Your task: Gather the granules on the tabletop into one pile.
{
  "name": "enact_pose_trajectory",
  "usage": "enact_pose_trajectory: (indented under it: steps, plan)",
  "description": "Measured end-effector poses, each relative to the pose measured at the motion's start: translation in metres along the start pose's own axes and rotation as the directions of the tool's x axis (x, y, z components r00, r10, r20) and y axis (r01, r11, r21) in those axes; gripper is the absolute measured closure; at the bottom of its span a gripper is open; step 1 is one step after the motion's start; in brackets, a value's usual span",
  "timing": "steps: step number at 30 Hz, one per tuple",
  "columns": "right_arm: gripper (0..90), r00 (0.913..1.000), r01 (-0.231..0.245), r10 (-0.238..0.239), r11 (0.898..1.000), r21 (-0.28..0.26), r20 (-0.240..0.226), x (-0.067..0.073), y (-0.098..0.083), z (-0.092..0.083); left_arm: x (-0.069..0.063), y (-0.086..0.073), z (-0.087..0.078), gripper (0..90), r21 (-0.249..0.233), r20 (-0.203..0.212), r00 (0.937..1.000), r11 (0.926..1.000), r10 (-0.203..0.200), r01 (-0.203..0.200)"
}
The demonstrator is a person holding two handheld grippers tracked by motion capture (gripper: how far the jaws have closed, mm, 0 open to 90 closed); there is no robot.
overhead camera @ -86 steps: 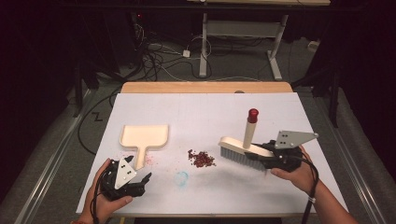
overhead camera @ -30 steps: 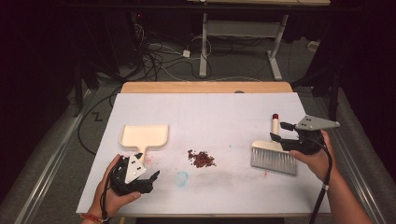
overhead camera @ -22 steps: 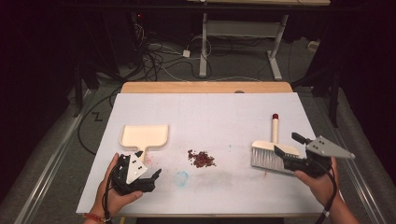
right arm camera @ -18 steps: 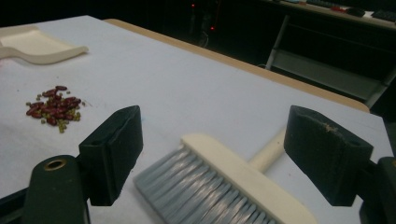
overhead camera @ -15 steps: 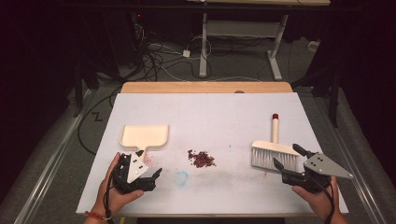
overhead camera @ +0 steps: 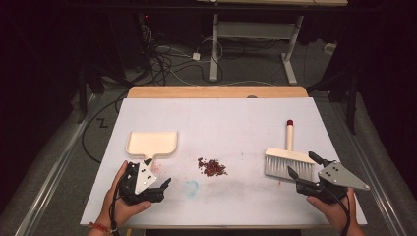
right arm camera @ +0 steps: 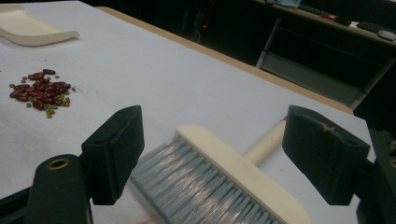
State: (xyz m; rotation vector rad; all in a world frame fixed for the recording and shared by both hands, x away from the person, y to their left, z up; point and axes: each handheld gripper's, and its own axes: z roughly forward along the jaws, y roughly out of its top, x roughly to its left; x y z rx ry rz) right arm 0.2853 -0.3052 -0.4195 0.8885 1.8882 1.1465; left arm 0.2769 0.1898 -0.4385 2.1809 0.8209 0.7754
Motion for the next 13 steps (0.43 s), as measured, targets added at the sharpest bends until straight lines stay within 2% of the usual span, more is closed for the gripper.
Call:
enact_pose_trajectory:
  steps: [13]
  plan:
    - [21.3, 0.9999, 0.016, -0.016, 1.000, -0.003, 0.004, 0.0014, 0.0000, 0.0004, 0.0003, 0.0002, 0.0009, 16.8, 0.002, 0.002, 1.0000, 1.0000, 0.003, -0.003]
